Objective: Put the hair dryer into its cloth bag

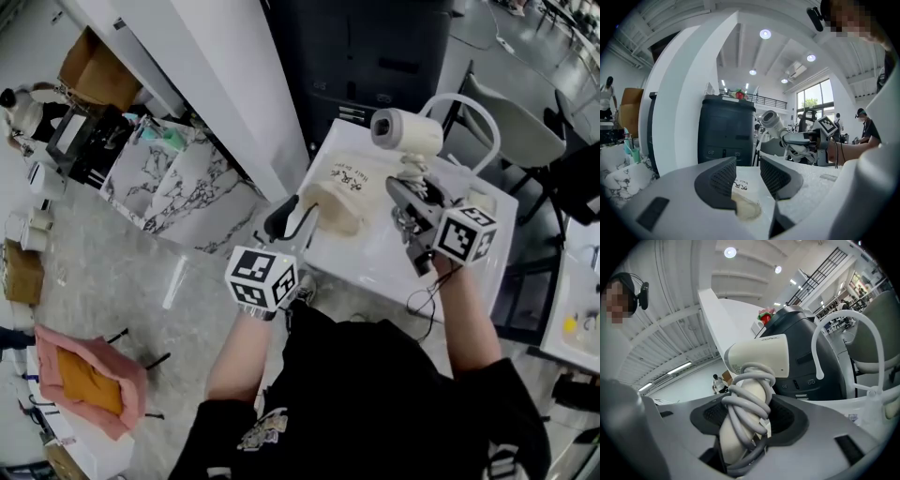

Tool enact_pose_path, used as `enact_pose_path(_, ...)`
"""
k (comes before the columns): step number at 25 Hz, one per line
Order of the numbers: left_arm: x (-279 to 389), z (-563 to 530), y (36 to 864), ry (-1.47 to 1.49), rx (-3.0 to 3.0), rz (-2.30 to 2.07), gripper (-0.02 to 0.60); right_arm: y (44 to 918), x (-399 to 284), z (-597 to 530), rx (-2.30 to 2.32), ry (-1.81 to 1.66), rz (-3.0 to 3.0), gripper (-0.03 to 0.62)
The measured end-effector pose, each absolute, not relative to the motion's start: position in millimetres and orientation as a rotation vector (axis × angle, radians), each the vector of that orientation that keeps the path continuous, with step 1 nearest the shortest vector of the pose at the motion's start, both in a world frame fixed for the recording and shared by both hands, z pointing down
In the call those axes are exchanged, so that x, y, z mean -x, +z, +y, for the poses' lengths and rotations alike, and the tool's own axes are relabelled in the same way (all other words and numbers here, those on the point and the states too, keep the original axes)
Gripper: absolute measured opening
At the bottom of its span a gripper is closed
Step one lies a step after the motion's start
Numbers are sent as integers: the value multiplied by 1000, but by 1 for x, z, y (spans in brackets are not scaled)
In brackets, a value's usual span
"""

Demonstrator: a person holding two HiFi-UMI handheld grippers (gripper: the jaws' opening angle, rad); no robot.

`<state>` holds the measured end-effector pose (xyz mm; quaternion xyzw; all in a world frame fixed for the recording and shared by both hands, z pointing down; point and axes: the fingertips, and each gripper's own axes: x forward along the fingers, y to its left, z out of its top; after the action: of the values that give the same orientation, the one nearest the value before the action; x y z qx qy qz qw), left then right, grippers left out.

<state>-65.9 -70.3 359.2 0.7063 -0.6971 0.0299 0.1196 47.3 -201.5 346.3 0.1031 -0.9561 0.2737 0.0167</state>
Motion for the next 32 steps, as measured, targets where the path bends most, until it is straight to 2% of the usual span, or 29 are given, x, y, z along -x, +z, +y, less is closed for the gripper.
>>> enact_pose_path(18, 150, -134, 424, 358, -2293, -1640, 153, 361, 15, -234, -706, 906, -2922, 238)
enact_pose_path(32, 158, -155, 496, 632, -2435, -1294, 169, 392, 41, -234, -921, 982, -2835, 238)
